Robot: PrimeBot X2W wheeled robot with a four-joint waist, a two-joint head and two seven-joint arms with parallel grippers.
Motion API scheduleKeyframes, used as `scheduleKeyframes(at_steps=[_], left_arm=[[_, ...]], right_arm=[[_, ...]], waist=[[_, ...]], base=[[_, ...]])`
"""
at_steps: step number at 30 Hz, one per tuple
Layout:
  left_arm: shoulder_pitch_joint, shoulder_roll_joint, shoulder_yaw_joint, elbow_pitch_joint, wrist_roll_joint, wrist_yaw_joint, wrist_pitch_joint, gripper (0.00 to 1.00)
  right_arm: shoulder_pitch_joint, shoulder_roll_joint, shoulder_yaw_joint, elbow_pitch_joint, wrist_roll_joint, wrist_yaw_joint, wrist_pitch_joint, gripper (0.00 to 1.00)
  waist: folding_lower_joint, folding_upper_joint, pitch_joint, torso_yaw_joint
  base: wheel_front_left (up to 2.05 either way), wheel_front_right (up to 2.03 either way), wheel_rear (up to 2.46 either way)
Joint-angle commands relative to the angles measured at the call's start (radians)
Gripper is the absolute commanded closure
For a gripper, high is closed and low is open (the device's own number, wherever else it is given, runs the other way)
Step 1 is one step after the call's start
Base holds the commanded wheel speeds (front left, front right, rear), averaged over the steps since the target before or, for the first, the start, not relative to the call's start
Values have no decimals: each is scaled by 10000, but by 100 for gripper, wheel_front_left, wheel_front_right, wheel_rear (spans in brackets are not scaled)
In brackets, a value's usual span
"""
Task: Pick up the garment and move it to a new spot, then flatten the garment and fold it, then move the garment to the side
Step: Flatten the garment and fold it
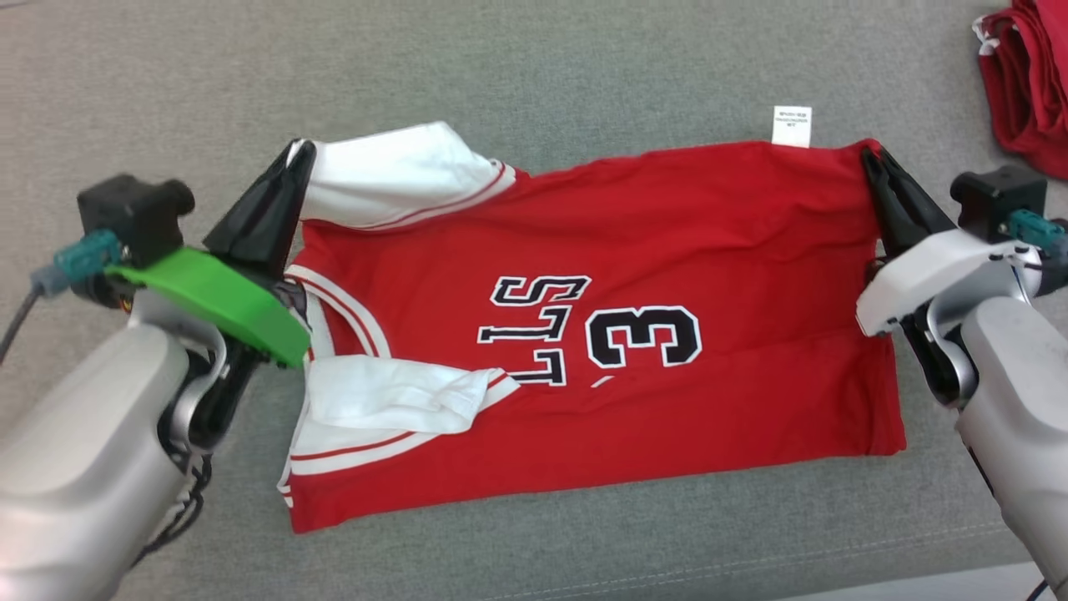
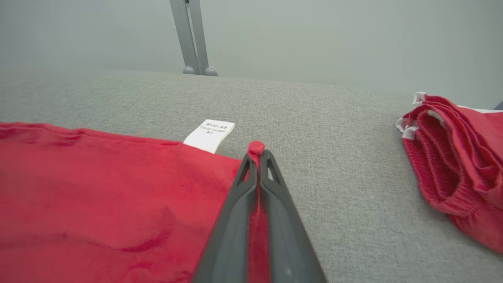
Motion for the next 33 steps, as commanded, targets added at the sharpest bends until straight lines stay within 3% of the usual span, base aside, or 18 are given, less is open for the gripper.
scheduleKeyframes(at_steps=[1,5,12,22,23,24,25,33], left_arm=[[487,63,387,-407,235,249,-63,100],[1971,-117,1195,-1396,724,674,-57,100],[3971,-587,2013,-2257,1270,954,-61,100],[6069,-1562,2868,-2122,1649,939,-61,100],[6184,-1628,2912,-2060,1779,936,-61,73],[6297,-1733,2956,-2004,1942,895,-63,6],[6377,-1821,3009,-1969,2057,845,-61,0],[6932,-2658,4597,-1880,3097,537,-63,0]], right_arm=[[417,-26,-273,-249,-186,-5,-32,100],[1282,40,-1010,-932,-553,-5,-32,100],[2651,147,-1953,-1865,-894,-7,-30,100],[4414,544,-2665,-2924,-830,-7,-30,100],[4545,567,-2668,-3021,-820,-5,-30,70],[4692,592,-2701,-3141,-794,-5,-30,0],[4808,617,-2727,-3223,-738,-7,-30,0],[5567,508,-2864,-4320,-571,-5,-31,0]], waist=[[0,0,-274,253],[0,0,-459,362],[0,0,-713,482],[0,0,-1001,563],[0,0,-1036,566],[0,0,-1076,573],[0,0,-1111,575],[0,0,-1495,587]], base=[[0,0,0],[0,0,0],[0,0,0],[0,0,0],[0,0,0],[0,0,0],[0,0,0],[0,0,0]])
